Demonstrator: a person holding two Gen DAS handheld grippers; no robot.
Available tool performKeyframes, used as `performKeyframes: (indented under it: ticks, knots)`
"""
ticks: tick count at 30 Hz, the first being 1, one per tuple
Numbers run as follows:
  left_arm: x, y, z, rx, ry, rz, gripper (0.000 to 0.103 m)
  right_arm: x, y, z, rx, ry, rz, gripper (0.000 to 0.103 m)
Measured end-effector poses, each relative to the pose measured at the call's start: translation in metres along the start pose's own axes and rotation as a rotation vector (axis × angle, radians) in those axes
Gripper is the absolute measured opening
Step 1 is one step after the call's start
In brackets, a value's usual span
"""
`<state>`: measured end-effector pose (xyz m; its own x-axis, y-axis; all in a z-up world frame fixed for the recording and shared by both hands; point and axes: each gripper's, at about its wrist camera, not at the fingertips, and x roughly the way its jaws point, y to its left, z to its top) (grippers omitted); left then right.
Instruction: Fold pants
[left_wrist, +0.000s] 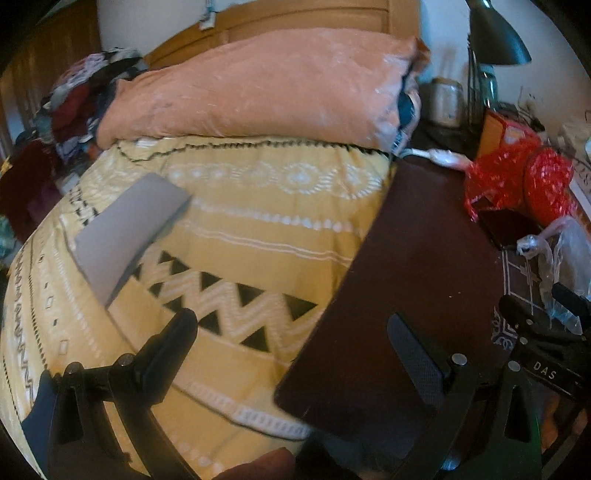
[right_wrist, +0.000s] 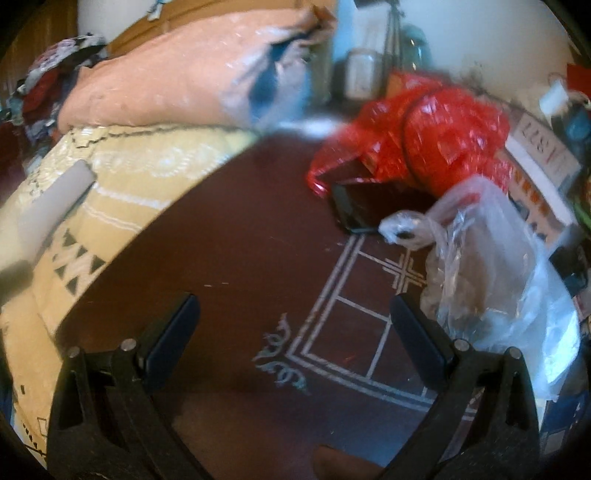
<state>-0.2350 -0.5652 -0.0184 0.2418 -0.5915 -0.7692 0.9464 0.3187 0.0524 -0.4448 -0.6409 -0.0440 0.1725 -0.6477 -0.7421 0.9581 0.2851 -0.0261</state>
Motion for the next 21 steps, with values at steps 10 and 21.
performKeyframes:
  ticks: [10, 21]
  knots:
    - [0.052, -0.029, 0.012, 0.034, 0.064, -0.048, 0.103, 0.037, -0.017, -0.007, 0.058, 0.08, -0.038, 0.103]
    - [0.08, -0.049, 0.015, 0.059, 0.106, -0.095, 0.103, 0.048, -0.029, 0.001, 0.097, 0.143, -0.058, 0.103]
